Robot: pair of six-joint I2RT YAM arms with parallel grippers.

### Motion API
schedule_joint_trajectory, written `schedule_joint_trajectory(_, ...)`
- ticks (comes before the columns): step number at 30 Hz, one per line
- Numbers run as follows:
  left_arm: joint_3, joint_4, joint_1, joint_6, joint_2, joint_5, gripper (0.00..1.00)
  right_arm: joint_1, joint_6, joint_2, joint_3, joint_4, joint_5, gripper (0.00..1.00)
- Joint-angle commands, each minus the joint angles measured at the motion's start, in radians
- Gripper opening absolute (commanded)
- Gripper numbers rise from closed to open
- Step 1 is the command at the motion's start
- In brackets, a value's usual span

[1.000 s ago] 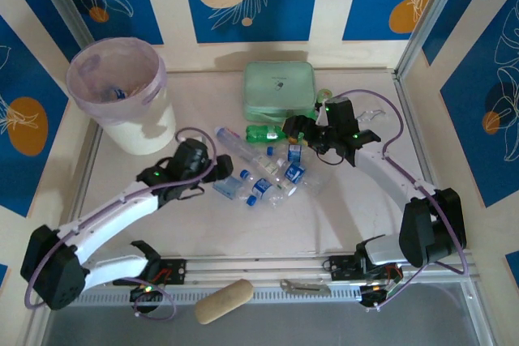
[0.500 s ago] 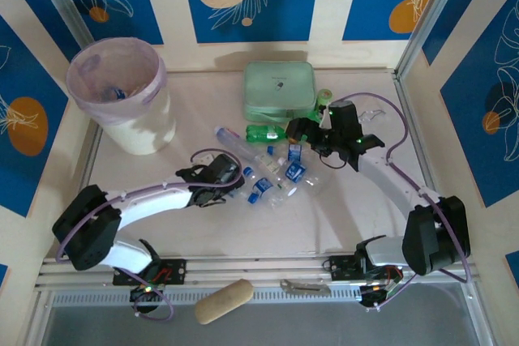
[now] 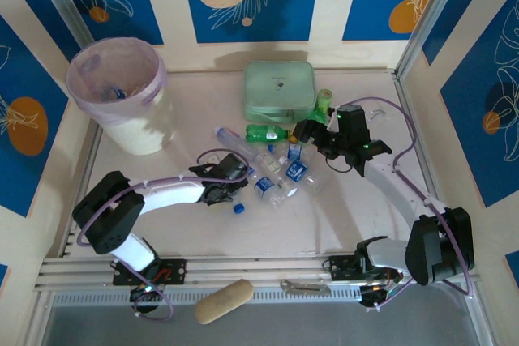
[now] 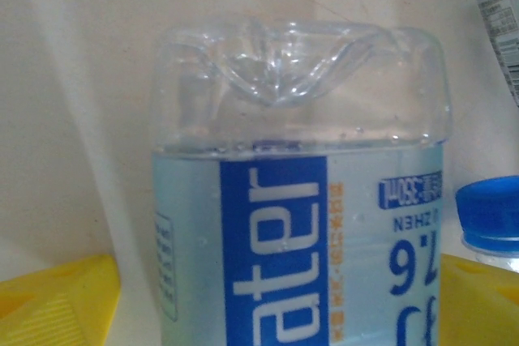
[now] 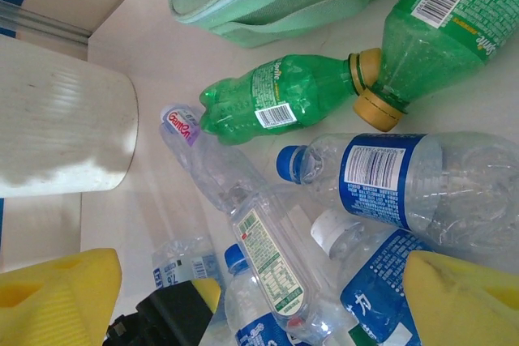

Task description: Put the plastic bottles in the bin

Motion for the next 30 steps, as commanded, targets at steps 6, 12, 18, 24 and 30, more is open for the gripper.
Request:
schedule_joint_trajectory(6, -0.02, 0.001, -0.008, 0.014, -0.035, -0.074, 0.58, -0.006, -0.001, -0.013, -0.013, 0.003, -0.005, 0.91)
schedule_joint_trajectory(12, -0.017, -0.024, -0.001, 0.101, -0.102, -0.129, 0.39, -0.005, 0.0, -0.015, -0.012, 0.002, -0.008, 0.91)
schedule_joint_trajectory(18, 0.044, -0.036, 0.057, 0.368, -0.196, -0.144, 0.39, -0.004, 0.005, -0.015, -0.012, 0.006, -0.011, 0.91)
schedule_joint_trajectory(24, 0.213, -0.087, 0.149, 0.737, -0.261, -0.127, 0.39, 0.0, 0.013, -0.012, -0.012, 0.018, -0.016, 0.91)
schedule_joint_trajectory(30, 0.402, -0.124, 0.27, 0.954, -0.271, -0.031, 0.38, 0.006, 0.022, -0.001, -0.006, 0.029, -0.025, 0.91)
